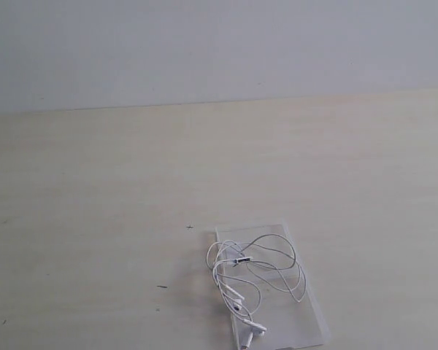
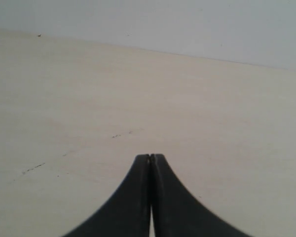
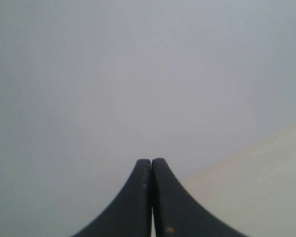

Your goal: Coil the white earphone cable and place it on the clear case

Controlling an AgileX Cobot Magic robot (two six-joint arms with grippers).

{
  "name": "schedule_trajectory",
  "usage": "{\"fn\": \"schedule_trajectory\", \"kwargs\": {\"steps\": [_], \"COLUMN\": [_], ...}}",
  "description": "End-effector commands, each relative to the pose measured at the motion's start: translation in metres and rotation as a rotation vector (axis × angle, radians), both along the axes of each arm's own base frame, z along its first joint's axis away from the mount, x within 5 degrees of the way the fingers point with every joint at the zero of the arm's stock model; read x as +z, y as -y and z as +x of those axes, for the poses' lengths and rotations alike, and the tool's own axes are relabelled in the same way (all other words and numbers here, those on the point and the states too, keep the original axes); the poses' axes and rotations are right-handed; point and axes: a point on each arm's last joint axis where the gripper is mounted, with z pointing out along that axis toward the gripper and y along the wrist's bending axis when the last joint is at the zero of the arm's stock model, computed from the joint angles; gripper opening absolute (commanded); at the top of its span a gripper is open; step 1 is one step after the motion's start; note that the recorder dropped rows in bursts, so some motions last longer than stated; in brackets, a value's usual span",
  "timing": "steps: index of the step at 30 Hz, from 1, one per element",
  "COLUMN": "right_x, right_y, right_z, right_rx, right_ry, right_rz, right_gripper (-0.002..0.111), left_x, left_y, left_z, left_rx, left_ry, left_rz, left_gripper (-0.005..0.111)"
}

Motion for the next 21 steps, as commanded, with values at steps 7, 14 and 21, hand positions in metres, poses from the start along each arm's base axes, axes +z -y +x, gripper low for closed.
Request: {"fn": "schedule_trajectory", "kwargs": {"steps": [7,14,21], "right_x": [-0.043,-0.064,-0.071], "right_y": [-0.008,-0.009,-0.009], "right_z": [0.009,0.009,0.008], "right_rx": [0.081,0.082,0.094], "right_ry": [-0.034,-0.245,-0.322], "right_rz": [0.060,-0.197,-0.258], "right_gripper": [0.000,0.000,0.000], "left_x": [-0.001,-0.001,-0.001], "left_y": [0.000,0.000,0.000], "left_z": [0.000,0.000,0.000], "left_rx": [0.001,0.001,0.001], "left_ry": [0.003,0.003,0.003], "left_rz": [0.002,0.002,0.002], "left_gripper": [0.000,0.000,0.000]}}
